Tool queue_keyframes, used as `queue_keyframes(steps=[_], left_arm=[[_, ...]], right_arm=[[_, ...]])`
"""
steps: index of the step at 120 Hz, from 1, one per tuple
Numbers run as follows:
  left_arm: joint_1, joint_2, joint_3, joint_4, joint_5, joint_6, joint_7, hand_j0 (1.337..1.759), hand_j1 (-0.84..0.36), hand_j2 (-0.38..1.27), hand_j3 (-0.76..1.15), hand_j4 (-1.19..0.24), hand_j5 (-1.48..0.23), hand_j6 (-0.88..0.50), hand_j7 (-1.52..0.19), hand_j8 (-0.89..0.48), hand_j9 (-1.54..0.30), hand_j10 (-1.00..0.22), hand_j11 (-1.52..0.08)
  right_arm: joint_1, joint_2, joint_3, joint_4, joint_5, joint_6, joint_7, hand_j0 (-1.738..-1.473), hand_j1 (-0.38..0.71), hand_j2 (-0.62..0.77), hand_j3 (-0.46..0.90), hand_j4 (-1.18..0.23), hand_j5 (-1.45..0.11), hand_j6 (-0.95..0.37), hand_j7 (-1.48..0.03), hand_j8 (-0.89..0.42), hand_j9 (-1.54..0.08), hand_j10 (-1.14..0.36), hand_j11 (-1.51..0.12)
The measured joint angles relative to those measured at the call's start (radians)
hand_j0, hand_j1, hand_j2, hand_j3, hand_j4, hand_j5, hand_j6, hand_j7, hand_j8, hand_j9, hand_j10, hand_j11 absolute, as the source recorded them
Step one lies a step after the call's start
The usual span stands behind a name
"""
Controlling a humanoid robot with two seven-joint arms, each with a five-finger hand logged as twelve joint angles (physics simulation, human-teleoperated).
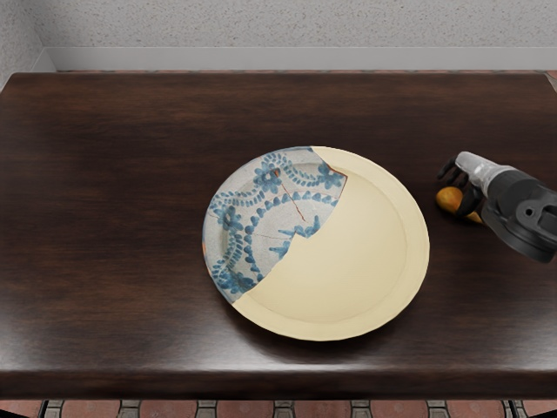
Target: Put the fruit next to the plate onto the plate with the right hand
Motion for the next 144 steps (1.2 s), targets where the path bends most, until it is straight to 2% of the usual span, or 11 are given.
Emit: queue_keyframes(steps=[21,47,71,94,116,144], left_arm=[[0.000,0.000,0.000,0.000,0.000,0.000,0.000,1.658,0.34,0.00,0.00,0.00,-0.01,0.00,-0.01,0.00,-0.01,0.00,-0.01],[0.000,0.000,0.000,0.000,0.000,0.000,0.000,1.658,0.34,0.00,0.00,0.00,-0.01,0.00,-0.01,0.00,-0.01,0.00,-0.01],[0.000,0.000,0.000,0.000,0.000,0.000,0.000,1.658,0.34,0.00,0.00,0.00,-0.01,0.00,-0.01,0.00,-0.01,0.00,-0.01],[0.000,0.000,0.000,0.000,0.000,0.000,0.000,1.658,0.34,0.00,0.00,0.00,-0.01,0.00,-0.01,0.00,-0.01,0.00,-0.01],[0.000,0.000,0.000,0.000,0.000,0.000,0.000,1.658,0.34,0.00,0.00,0.00,-0.01,0.00,-0.01,0.00,-0.01,0.00,-0.01],[0.000,0.000,0.000,0.000,0.000,0.000,0.000,1.658,0.34,0.00,0.00,0.00,-0.01,0.00,-0.01,0.00,-0.01,0.00,-0.01]], right_arm=[[-0.005,0.000,0.002,0.000,0.001,0.001,0.000,-1.658,0.24,-0.02,0.00,-0.48,-0.62,-0.46,-0.62,-0.48,-0.62,-0.48,-0.62],[-0.005,0.000,0.006,0.000,0.003,0.004,0.000,-1.657,0.33,0.21,0.00,-0.57,-0.74,-0.43,-0.73,-0.49,-0.74,-0.57,-0.74],[-0.006,-0.001,0.009,0.000,0.003,0.004,0.000,-1.656,0.34,0.33,0.00,-0.66,-0.83,-0.46,-0.84,-0.52,-0.83,-0.65,-0.83],[-0.005,-0.013,0.020,0.001,0.009,0.008,0.000,-1.656,0.34,0.52,0.00,-0.73,-0.93,-0.51,-0.94,-0.58,-0.94,-0.72,-0.94],[-0.004,-0.034,0.107,0.002,0.014,0.044,-0.001,-1.658,0.36,0.56,0.00,-0.74,-1.00,-0.50,-0.98,-0.55,-0.99,-0.74,-0.99],[-0.005,-0.038,0.288,0.024,0.037,0.162,-0.001,-1.658,0.38,0.57,0.00,-0.74,-1.03,-0.45,-0.99,-0.51,-1.02,-0.75,-1.02]])
